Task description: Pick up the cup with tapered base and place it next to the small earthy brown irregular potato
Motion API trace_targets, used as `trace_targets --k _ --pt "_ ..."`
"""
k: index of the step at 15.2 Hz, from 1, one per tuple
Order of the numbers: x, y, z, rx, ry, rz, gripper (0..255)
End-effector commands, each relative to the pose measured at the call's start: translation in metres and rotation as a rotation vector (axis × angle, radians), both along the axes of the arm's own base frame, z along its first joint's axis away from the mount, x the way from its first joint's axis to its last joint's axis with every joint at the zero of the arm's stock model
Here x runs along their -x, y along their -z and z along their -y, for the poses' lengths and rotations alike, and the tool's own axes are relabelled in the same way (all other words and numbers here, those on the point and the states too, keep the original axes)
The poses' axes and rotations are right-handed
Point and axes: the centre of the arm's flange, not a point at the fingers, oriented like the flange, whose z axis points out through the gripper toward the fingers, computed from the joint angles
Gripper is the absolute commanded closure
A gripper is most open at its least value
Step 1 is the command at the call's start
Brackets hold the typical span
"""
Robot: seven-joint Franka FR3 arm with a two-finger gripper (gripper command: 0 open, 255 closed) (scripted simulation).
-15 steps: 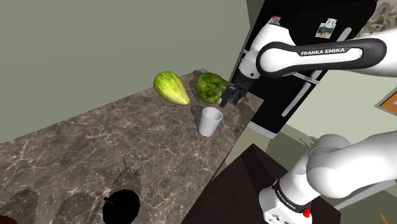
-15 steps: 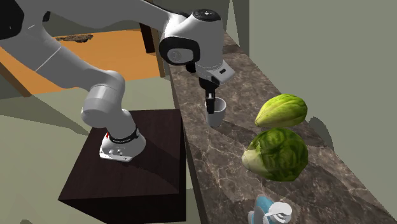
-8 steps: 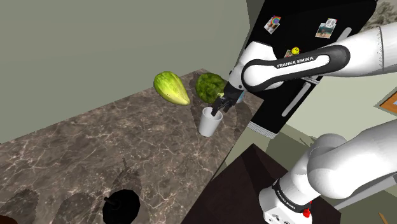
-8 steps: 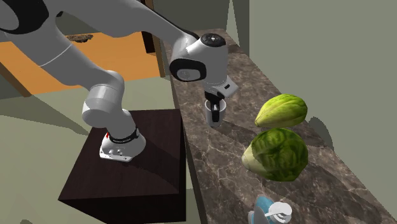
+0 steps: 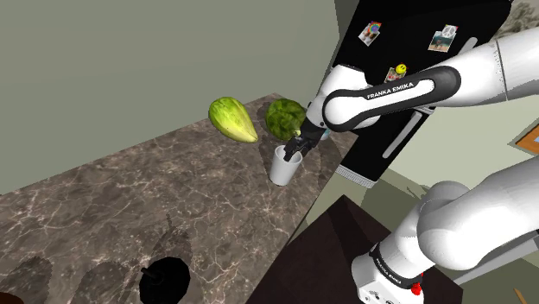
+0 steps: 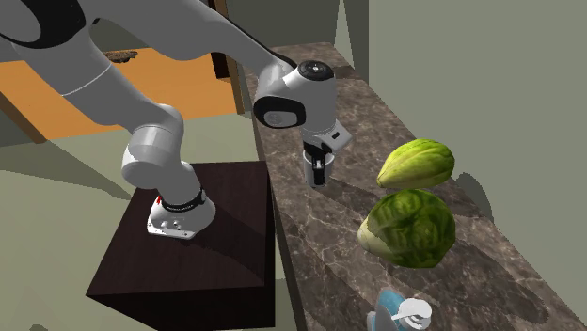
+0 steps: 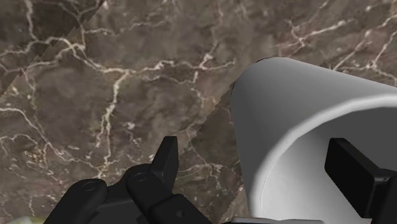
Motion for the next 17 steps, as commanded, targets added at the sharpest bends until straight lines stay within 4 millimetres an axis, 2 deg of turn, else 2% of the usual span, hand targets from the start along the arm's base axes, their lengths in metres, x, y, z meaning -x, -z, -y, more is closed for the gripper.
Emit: trace_targets --k 1,3,4,13,17 --pt "0.000 0.000 0.000 0.000 0.000 0.000 0" --pt "0.000 0.000 0.000 0.000 0.000 0.000 0" --pt "0.000 0.000 0.000 0.000 0.000 0.000 255" --pt "0.000 0.000 0.000 0.000 0.000 0.000 255" --pt "0.000 -0.021 0.000 0.000 0.000 0.000 255"
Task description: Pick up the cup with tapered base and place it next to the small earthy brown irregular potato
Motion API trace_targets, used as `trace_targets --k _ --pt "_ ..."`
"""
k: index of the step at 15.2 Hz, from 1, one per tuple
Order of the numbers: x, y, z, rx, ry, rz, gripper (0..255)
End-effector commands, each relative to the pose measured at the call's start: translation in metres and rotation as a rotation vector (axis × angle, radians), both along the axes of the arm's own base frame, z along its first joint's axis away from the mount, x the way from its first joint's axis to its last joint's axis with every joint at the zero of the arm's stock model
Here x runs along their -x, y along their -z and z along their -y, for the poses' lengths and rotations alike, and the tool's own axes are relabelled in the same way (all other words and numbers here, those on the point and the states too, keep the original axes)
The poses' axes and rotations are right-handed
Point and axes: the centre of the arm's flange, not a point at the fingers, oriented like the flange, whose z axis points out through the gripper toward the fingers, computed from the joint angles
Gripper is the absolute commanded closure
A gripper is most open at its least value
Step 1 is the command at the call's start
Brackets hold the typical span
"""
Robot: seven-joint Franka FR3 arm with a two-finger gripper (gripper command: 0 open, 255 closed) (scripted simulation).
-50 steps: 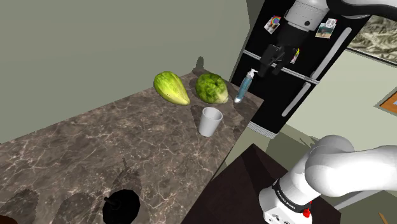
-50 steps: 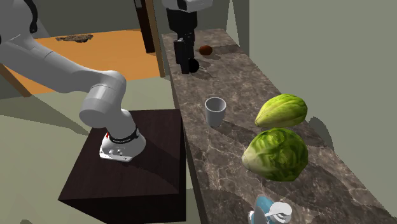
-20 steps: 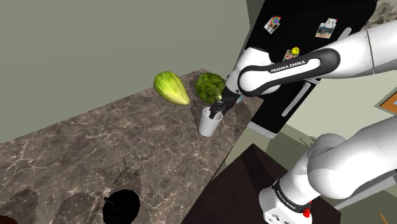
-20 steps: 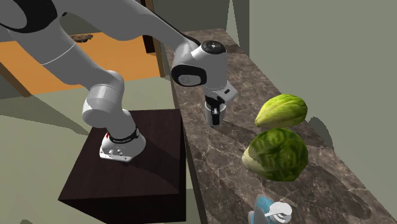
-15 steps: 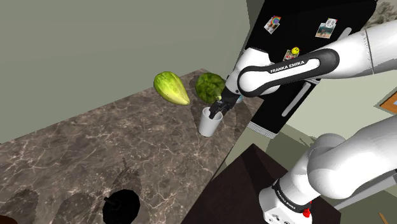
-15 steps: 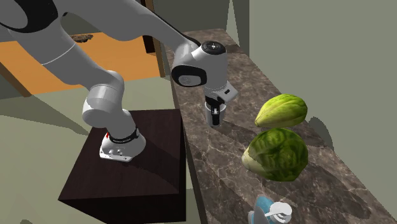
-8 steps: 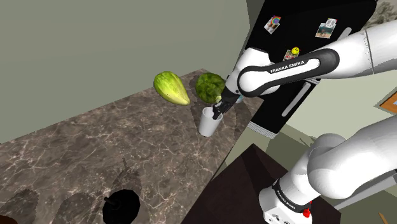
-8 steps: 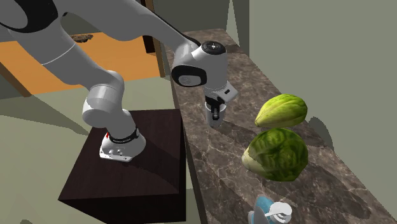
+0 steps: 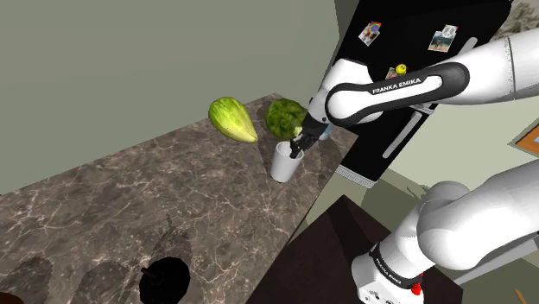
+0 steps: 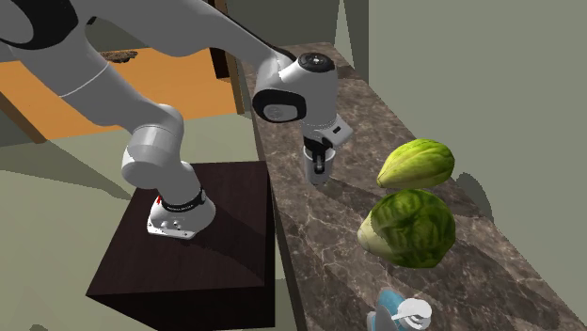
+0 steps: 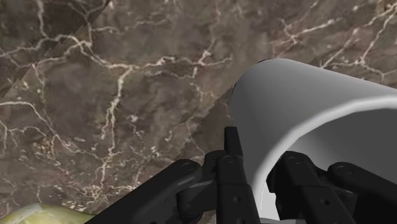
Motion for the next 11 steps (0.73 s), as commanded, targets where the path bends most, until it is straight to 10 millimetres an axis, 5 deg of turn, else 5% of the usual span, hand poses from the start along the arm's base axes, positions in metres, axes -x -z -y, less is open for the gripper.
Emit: trace_targets --k 1,11 --pt "0.000 -0.010 0.000 0.000 0.000 0.000 255" --pt "0.000 -0.063 0.000 0.000 0.000 0.000 255"
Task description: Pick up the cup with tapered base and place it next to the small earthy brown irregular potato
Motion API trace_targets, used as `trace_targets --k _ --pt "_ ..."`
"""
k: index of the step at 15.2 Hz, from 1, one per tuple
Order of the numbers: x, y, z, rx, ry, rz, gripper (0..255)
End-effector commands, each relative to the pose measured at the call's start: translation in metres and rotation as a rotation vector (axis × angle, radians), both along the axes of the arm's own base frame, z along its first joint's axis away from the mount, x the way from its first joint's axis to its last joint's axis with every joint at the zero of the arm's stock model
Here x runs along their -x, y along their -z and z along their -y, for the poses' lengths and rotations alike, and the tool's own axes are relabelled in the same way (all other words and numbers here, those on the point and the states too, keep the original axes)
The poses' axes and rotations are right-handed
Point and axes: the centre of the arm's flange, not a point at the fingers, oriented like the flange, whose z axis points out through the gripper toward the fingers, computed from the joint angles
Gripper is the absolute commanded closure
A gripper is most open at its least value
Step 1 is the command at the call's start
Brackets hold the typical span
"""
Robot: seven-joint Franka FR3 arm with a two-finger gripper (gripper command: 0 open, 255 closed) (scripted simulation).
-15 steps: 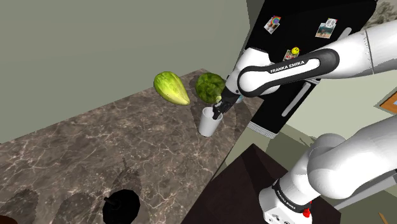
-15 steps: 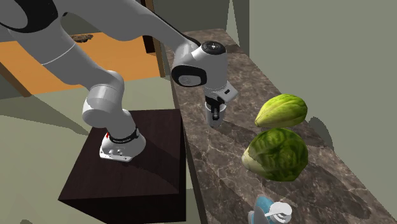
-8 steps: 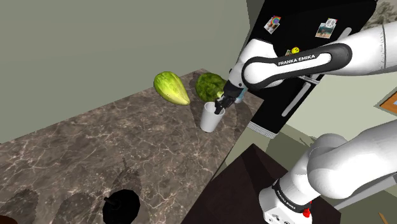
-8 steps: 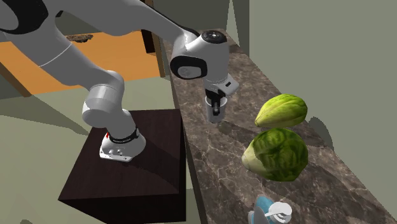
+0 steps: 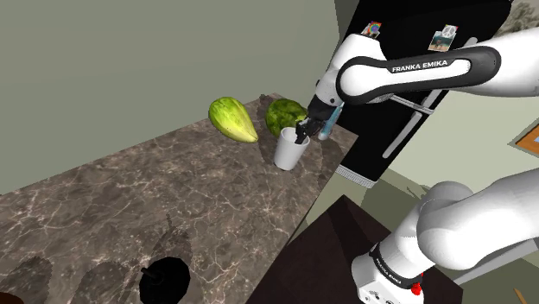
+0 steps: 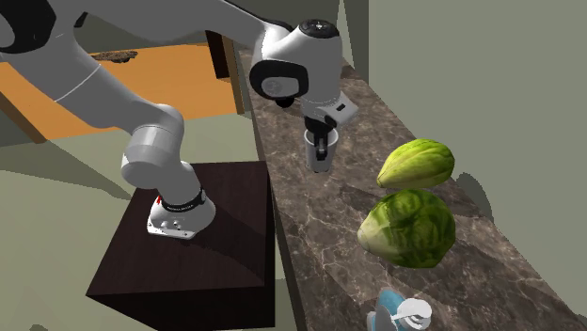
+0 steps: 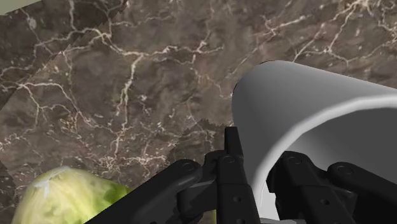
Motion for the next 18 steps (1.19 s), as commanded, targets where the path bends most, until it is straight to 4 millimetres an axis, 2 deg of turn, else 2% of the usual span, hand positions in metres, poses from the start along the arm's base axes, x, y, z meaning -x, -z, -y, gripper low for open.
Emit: trace_targets --k 1,18 --pt "0.001 -0.009 0.000 0.000 0.000 0.000 255" --pt "0.001 -0.099 0.000 0.000 0.000 0.000 255"
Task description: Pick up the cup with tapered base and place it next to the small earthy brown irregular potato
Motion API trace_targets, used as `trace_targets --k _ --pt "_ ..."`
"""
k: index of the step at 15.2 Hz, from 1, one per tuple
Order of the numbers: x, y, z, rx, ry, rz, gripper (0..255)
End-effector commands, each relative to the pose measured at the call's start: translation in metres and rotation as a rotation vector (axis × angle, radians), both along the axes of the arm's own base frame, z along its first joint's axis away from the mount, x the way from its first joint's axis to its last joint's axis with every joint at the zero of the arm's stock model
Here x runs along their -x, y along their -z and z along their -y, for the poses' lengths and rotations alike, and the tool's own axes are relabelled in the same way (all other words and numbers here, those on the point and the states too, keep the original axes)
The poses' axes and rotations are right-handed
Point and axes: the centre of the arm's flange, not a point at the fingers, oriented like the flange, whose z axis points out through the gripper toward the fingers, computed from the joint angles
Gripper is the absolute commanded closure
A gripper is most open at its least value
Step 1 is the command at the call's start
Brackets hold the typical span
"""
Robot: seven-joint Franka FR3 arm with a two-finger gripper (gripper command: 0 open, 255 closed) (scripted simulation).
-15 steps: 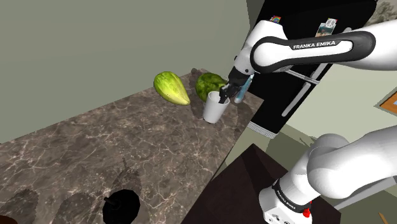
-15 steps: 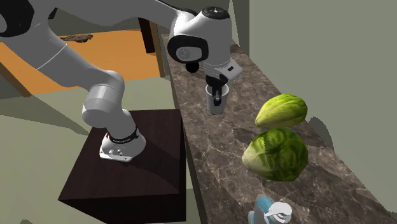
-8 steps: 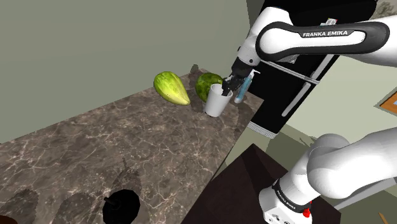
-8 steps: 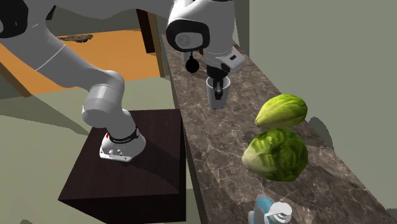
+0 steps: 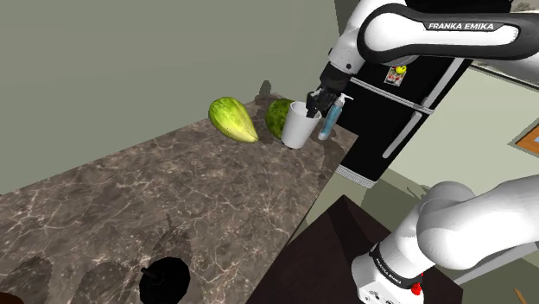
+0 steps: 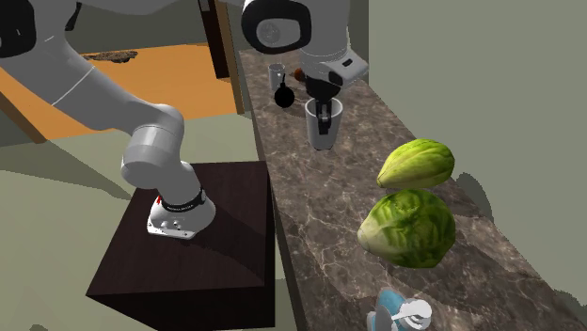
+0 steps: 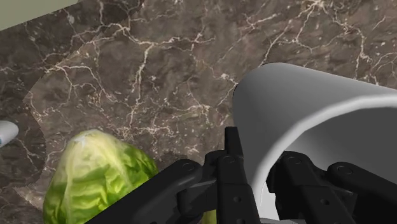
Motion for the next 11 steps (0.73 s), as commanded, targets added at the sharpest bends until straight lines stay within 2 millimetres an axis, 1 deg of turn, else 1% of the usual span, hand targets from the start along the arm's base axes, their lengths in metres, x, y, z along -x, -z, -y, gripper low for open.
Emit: trace_targets --k 1,4,5,11 --pt "0.000 -0.011 0.001 0.000 0.000 0.000 255" --pt "0.000 -0.027 0.001 0.000 0.000 0.000 255" --pt "0.000 -0.028 0.001 0.000 0.000 0.000 255" --pt "-0.018 -0.021 -0.076 0.000 0.000 0.000 255"
